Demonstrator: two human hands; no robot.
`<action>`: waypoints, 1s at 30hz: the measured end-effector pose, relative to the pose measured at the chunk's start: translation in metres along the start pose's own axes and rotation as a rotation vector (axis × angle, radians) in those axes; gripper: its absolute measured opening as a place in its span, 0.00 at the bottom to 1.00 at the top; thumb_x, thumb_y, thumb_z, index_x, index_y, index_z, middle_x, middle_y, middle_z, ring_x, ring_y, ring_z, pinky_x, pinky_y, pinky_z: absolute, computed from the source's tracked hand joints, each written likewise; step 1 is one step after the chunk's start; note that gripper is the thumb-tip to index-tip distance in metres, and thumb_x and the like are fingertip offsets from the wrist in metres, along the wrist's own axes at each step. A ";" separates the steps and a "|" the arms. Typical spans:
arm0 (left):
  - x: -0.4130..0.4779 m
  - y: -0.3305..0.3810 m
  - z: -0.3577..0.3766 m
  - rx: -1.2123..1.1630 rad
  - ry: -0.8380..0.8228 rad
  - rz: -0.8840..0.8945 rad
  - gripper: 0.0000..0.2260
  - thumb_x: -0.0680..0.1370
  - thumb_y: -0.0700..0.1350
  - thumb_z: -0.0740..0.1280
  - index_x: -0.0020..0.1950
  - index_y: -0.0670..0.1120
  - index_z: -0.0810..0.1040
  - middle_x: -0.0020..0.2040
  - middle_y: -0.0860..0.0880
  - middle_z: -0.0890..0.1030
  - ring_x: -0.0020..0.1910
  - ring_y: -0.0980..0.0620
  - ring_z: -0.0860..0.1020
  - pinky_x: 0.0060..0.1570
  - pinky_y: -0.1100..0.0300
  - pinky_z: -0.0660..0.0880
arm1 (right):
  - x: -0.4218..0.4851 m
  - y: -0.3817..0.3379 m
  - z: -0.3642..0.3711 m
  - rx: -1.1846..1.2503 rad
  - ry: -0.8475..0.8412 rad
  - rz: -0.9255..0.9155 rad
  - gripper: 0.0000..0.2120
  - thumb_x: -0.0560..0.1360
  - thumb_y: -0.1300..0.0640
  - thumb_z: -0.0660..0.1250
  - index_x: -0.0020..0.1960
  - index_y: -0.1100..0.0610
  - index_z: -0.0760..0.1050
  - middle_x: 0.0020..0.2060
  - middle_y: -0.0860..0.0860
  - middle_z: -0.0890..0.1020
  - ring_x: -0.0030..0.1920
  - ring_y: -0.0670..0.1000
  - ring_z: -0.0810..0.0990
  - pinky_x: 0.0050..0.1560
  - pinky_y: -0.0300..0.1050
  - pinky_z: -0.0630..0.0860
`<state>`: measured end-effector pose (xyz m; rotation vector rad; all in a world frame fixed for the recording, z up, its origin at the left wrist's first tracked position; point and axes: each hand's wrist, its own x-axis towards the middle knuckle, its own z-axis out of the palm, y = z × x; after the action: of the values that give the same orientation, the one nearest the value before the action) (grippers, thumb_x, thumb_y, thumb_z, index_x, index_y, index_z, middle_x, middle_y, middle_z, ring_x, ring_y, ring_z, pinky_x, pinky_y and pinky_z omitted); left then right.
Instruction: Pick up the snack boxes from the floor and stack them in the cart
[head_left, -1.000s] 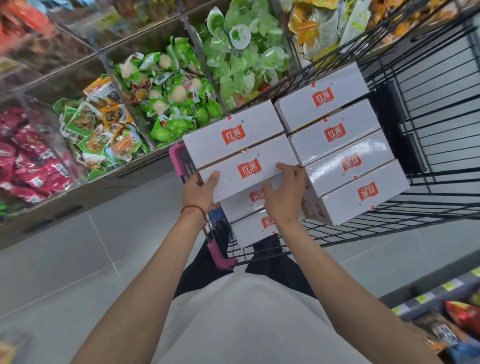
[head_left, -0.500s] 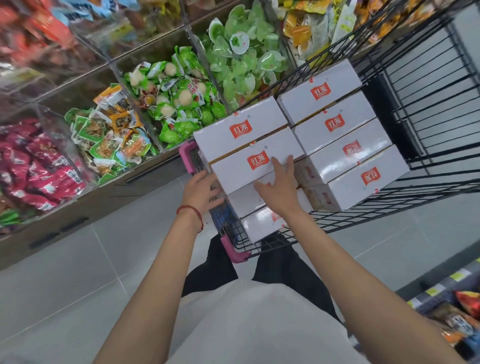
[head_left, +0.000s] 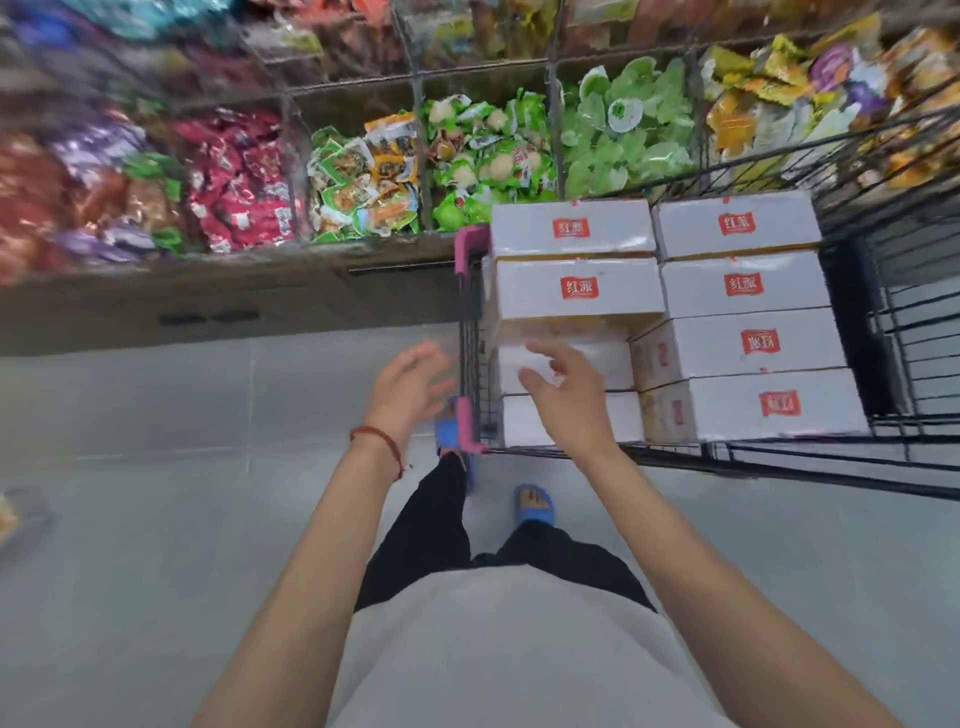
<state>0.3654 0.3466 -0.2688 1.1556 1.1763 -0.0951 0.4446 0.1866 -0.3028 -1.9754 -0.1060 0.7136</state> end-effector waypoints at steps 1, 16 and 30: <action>-0.012 -0.007 -0.008 -0.027 0.026 0.004 0.10 0.83 0.42 0.64 0.64 0.48 0.75 0.60 0.48 0.80 0.53 0.47 0.81 0.50 0.60 0.75 | -0.009 -0.002 0.002 0.002 -0.029 -0.009 0.15 0.81 0.59 0.68 0.67 0.52 0.78 0.61 0.43 0.75 0.66 0.48 0.74 0.70 0.45 0.69; -0.148 -0.142 -0.214 -0.429 0.407 0.080 0.09 0.81 0.44 0.68 0.60 0.49 0.80 0.61 0.48 0.83 0.57 0.49 0.83 0.62 0.51 0.76 | -0.145 -0.046 0.187 -0.210 -0.501 -0.240 0.14 0.80 0.60 0.70 0.65 0.54 0.79 0.58 0.46 0.81 0.57 0.49 0.80 0.59 0.44 0.76; -0.230 -0.256 -0.471 -0.641 0.668 0.089 0.06 0.81 0.44 0.67 0.55 0.53 0.80 0.59 0.49 0.83 0.56 0.50 0.83 0.56 0.56 0.77 | -0.309 -0.071 0.432 -0.319 -0.821 -0.264 0.12 0.81 0.56 0.68 0.63 0.47 0.78 0.61 0.41 0.81 0.56 0.40 0.80 0.43 0.28 0.73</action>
<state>-0.2038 0.4659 -0.2260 0.6644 1.5715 0.7398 -0.0198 0.4480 -0.2529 -1.7830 -1.0023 1.3462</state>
